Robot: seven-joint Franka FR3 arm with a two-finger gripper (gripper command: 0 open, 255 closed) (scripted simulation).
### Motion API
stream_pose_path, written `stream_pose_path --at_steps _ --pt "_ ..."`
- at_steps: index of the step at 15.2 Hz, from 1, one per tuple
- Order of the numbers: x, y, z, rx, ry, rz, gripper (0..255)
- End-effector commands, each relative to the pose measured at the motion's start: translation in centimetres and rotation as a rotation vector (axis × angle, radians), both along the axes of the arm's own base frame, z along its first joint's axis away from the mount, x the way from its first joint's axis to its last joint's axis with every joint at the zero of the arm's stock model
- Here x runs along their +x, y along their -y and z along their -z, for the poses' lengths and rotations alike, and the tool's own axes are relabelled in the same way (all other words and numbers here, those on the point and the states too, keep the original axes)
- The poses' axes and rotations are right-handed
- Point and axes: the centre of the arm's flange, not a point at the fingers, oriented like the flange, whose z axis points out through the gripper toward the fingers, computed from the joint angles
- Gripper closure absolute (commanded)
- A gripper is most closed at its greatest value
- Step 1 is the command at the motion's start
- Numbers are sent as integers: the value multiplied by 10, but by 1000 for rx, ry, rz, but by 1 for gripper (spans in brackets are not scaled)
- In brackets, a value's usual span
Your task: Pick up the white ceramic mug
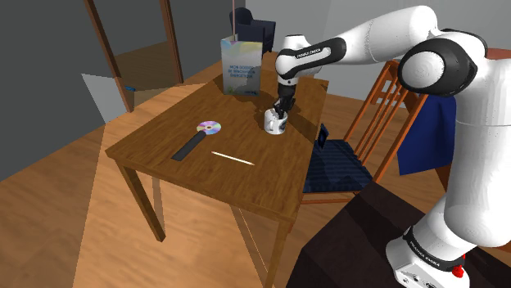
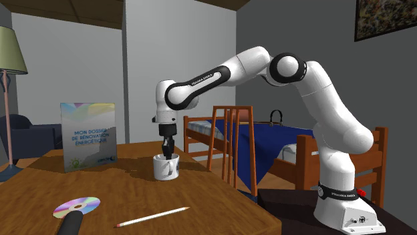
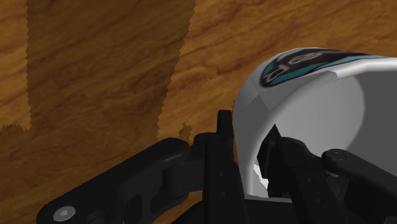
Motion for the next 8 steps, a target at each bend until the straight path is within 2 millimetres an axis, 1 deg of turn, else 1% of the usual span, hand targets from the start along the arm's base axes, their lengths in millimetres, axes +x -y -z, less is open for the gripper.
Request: stream_pose_path --at_steps 1,7,8 --pt "0 0 0 0 0 0 255" --pt "0 0 1 0 0 0 255" --pt "0 0 -5 0 0 0 255"
